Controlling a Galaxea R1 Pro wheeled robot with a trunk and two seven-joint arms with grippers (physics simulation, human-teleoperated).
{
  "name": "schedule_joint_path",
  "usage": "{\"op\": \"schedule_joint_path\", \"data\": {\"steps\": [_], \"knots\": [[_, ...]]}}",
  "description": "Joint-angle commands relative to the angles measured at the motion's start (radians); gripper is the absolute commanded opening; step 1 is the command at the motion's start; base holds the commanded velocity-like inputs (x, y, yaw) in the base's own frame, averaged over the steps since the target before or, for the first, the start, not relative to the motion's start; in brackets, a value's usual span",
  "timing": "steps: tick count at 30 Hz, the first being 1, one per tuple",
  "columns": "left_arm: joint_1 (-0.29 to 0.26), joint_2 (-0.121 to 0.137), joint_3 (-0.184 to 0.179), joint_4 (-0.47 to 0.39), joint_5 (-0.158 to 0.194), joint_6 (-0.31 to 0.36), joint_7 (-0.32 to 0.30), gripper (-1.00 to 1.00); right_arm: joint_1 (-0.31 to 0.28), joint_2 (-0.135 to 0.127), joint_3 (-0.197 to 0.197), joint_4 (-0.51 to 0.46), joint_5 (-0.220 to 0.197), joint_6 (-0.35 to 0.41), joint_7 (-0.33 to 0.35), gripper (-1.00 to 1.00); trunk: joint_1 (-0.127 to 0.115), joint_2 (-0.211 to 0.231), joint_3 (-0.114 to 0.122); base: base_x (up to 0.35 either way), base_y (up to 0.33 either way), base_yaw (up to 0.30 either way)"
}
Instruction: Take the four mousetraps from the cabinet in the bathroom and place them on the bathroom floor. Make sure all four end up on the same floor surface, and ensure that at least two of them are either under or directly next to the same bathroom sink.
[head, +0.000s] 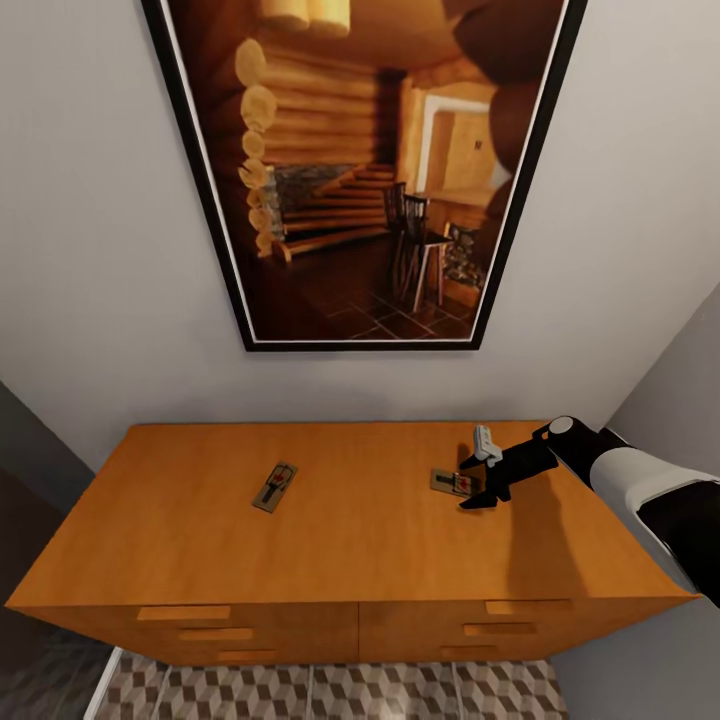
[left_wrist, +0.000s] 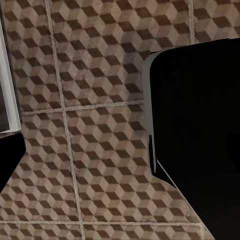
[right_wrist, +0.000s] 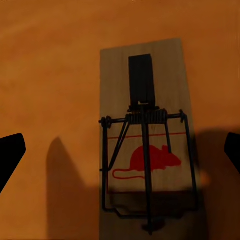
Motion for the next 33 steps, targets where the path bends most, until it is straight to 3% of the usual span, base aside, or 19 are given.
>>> {"op": "schedule_joint_path", "data": {"steps": [1,33], "knots": [[-0.001,0.000,-0.009,0.003,0.007,-0.005,0.002,1.00,0.000,0.000,-0.006,-0.001,0.011,-0.006,0.001,1.00,0.001,-0.002,-0.003,0.000,0.000,0.000],[-0.001,0.000,-0.009,0.003,0.008,-0.005,0.002,1.00,0.000,-0.002,-0.006,-0.001,0.011,-0.006,0.002,1.00,0.001,-0.002,-0.015,0.000,0.000,0.000]]}}
